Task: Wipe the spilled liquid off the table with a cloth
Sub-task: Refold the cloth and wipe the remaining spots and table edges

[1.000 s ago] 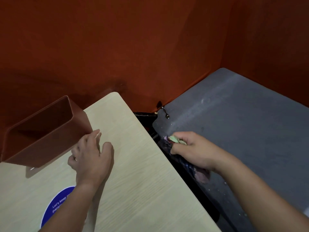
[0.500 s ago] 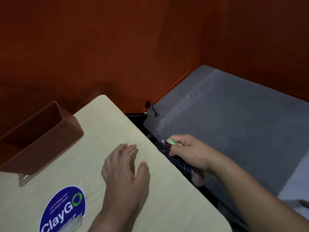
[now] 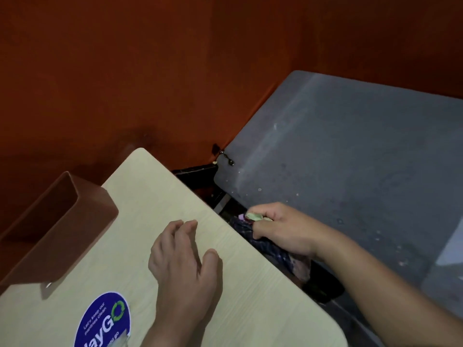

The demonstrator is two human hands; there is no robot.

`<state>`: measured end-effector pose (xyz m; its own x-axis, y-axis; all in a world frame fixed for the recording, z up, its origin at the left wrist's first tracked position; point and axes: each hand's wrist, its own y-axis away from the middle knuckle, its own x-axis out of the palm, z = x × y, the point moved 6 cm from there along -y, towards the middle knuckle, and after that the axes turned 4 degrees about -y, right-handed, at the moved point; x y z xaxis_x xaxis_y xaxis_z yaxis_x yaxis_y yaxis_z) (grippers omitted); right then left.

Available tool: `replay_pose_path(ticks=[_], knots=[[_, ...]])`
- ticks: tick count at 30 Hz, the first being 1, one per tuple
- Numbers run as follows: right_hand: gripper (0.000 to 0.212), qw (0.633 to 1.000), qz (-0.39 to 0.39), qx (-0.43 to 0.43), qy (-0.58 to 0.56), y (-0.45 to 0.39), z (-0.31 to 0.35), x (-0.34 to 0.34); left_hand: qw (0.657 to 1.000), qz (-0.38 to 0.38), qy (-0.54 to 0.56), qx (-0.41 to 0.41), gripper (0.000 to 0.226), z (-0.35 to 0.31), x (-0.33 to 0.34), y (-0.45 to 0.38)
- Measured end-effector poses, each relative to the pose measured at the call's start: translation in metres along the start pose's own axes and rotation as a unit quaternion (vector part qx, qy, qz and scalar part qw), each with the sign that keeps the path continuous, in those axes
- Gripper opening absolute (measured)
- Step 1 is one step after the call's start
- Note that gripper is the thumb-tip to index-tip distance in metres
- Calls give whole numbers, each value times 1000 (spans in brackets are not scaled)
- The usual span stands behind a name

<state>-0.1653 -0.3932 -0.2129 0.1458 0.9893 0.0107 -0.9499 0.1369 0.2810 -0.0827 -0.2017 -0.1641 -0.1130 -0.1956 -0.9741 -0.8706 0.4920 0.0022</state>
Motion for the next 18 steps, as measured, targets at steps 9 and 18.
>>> replay_pose_path(ticks=[9, 18], knots=[[32, 999, 13, 3, 34, 15, 15, -17, 1000, -14, 8, 15, 63, -1, -1, 2], [26, 996, 64, 55, -4, 55, -15, -23, 1000, 3, -3, 29, 62, -5, -1, 3]])
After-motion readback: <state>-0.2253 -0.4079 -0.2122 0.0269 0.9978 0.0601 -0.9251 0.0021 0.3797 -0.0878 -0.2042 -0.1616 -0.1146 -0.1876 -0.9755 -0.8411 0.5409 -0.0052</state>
